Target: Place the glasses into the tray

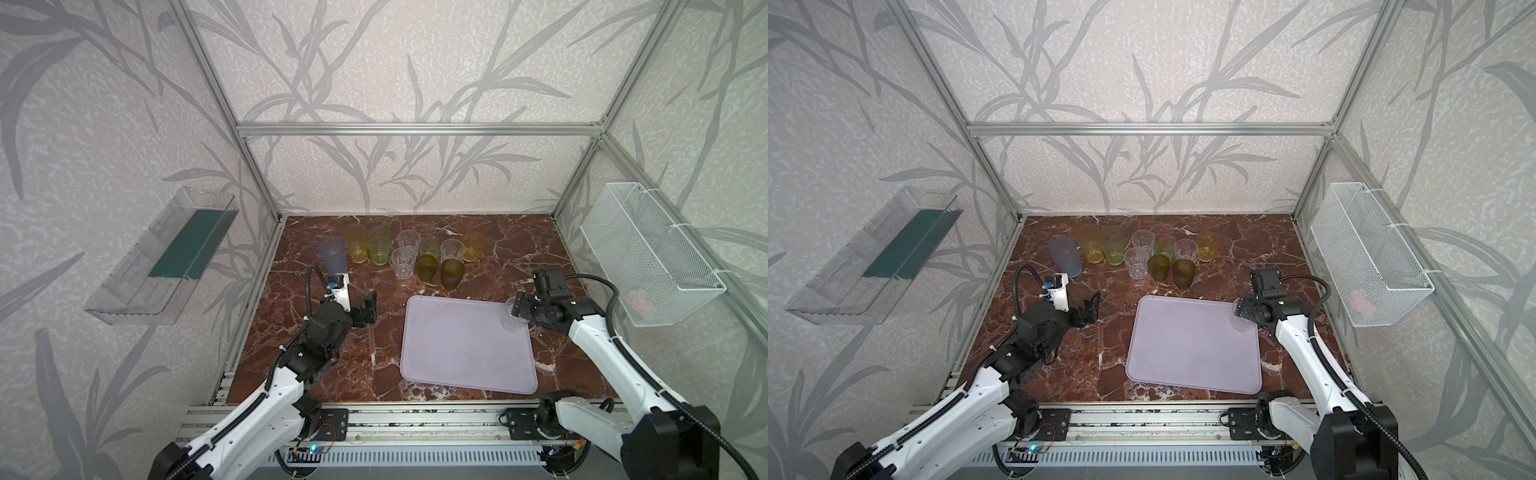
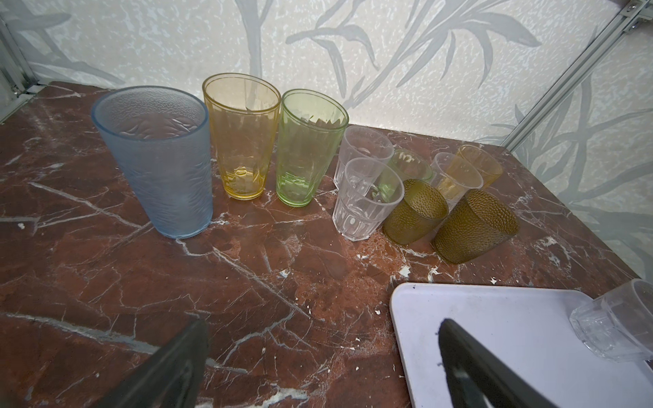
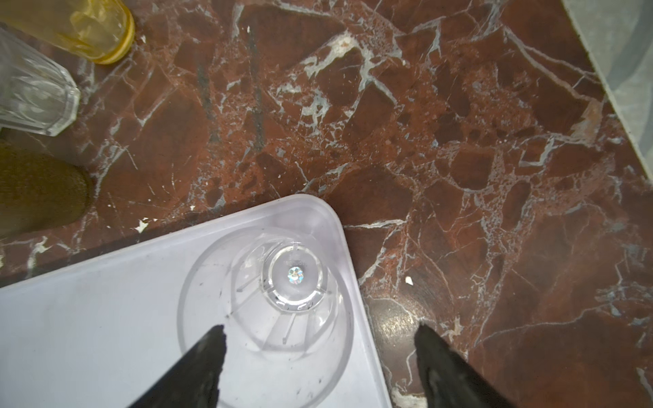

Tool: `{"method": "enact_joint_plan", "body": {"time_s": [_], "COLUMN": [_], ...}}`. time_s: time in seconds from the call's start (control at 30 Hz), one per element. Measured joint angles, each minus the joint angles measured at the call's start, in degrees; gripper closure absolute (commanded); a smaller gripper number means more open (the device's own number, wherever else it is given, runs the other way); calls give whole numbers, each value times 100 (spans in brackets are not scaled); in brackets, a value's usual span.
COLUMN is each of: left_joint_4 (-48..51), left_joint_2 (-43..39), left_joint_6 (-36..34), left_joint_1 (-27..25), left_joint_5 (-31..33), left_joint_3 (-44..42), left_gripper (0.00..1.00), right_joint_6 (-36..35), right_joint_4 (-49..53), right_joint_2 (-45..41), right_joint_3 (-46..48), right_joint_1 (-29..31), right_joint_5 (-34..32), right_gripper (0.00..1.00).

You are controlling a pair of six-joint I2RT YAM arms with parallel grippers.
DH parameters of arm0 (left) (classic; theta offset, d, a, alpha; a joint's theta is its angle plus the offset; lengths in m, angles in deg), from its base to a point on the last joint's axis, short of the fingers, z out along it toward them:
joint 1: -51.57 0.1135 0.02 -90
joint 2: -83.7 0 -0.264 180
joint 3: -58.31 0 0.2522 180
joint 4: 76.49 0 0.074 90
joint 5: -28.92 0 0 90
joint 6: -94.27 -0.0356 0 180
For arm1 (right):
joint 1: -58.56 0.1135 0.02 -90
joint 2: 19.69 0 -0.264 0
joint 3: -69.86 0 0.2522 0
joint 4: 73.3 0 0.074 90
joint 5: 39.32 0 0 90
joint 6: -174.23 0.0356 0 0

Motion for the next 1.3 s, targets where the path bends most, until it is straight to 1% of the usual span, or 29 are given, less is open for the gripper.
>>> {"method": "enact_joint_plan", "body": {"time_s": [0.07,0.1,0.23,0.3,0.4,0.53,0.6,0.67,0.77,0.83,1.03,1.07,1.13,1.23,1.3], "left_joint_4": [310,503,1121,1370,1620,1856,1884,1878,1829,1814,1895,1908,1908,1904,1906], "left_joint_2": [76,140,531,870,1517,2221,2465,2669,2944,3145,3727,3818,3958,4111,4242], "left_joint_6": [114,199,485,614,769,894,940,981,1014,1008,946,940,942,944,944], "left_joint_1": [0,0,0,0,0,-4,-17,-48,-138,-221,-435,-461,-501,-544,-568], "left_joint_5": [31,33,-240,-535,-1054,-1655,-1908,-2114,-2361,-2457,-2481,-2463,-2450,-2433,-2411], "left_joint_3": [175,308,820,1049,1300,1467,1497,1543,1624,1711,2114,2199,2302,2343,2354], "left_gripper": [1,4,8,9,13,20,31,38,41,44,48,48,54,55,58], "right_joint_6": [-70,-111,-330,-411,-501,-533,-540,-544,-544,-544,-466,-452,-426,-409,-391], "right_joint_4": [2,0,-15,-28,-42,-46,-55,-55,-31,-33,4,7,17,66,125], "right_joint_2": [-160,-267,-761,-1099,-1585,-1961,-2048,-2076,-2087,-2118,-2299,-2299,-2275,-2190,-2131], "right_joint_3": [4,4,57,155,348,479,535,588,636,656,787,787,787,787,787], "right_joint_1": [0,0,0,0,0,-4,-4,-4,-4,-4,-4,-4,-4,-4,-4], "right_joint_5": [83,127,369,535,857,1333,1563,1746,1945,2017,2037,2039,2063,2140,2177], "right_gripper": [3,0,1,1,1,1,1,1,1,1,1,1,1,1,1]}}
